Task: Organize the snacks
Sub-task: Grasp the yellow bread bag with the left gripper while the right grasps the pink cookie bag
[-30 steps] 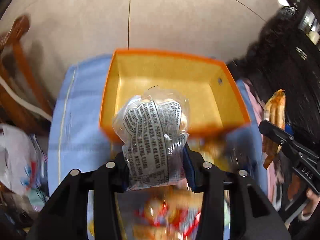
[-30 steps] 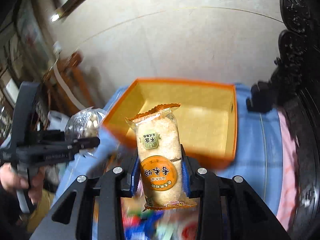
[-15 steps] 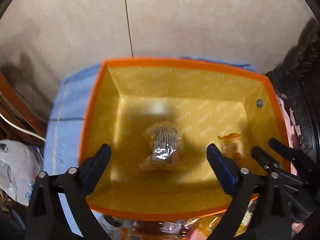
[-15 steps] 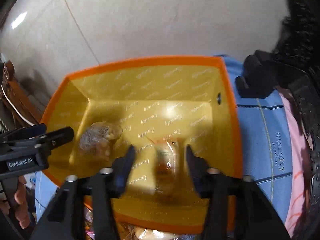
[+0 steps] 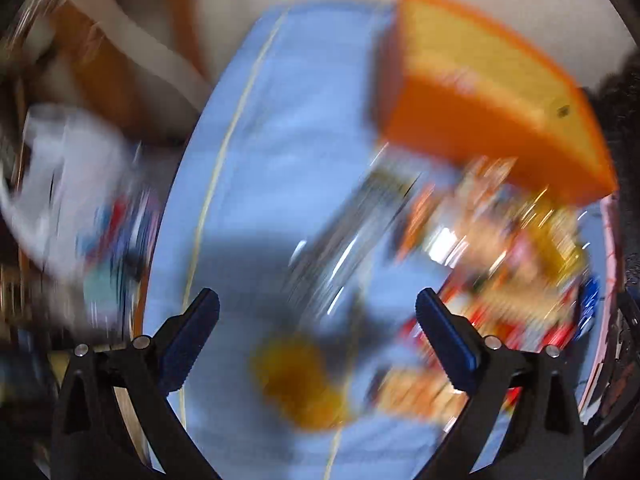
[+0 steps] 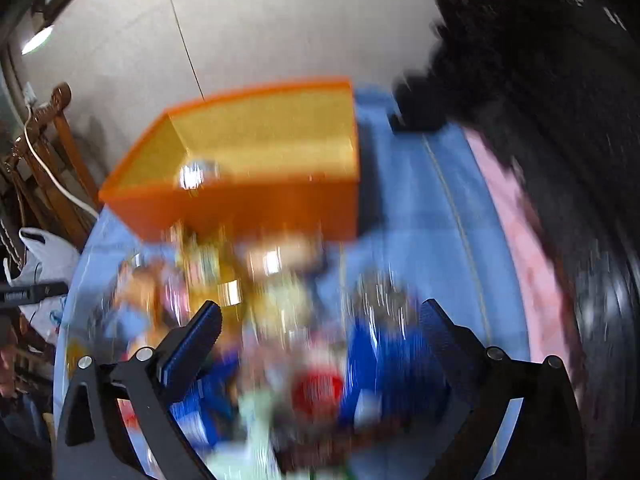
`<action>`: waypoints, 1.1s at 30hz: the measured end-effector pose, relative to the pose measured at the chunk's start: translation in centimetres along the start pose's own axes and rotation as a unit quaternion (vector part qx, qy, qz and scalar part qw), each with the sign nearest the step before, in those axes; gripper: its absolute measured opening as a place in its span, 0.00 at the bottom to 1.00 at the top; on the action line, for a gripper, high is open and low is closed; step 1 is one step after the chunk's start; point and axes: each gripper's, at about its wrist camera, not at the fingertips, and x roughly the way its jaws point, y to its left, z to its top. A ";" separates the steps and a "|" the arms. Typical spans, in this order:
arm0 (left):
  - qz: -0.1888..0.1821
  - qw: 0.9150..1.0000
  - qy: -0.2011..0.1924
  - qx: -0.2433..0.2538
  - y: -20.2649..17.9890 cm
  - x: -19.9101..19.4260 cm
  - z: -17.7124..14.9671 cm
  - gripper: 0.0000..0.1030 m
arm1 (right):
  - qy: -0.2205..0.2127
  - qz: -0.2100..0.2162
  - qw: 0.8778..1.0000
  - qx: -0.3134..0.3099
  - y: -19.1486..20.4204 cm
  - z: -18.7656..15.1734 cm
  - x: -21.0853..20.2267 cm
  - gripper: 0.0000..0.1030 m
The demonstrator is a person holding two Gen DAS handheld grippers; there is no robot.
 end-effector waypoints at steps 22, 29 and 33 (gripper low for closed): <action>0.007 0.993 0.077 -0.084 2.5 6.2 -7.3 0.41 | 0.074 -0.017 0.995 0.060 0.4 -9.8 -1.6 0.97; 0.003 1.000 0.029 -0.010 -0.2 3.1 -7.9 0.39 | 0.111 -0.005 0.993 0.033 1.1 -11.1 -0.3 0.97; -0.006 0.999 0.039 -0.007 -0.3 2.8 -8.5 0.39 | 0.135 0.091 0.986 -0.046 5.4 -12.0 -0.4 0.97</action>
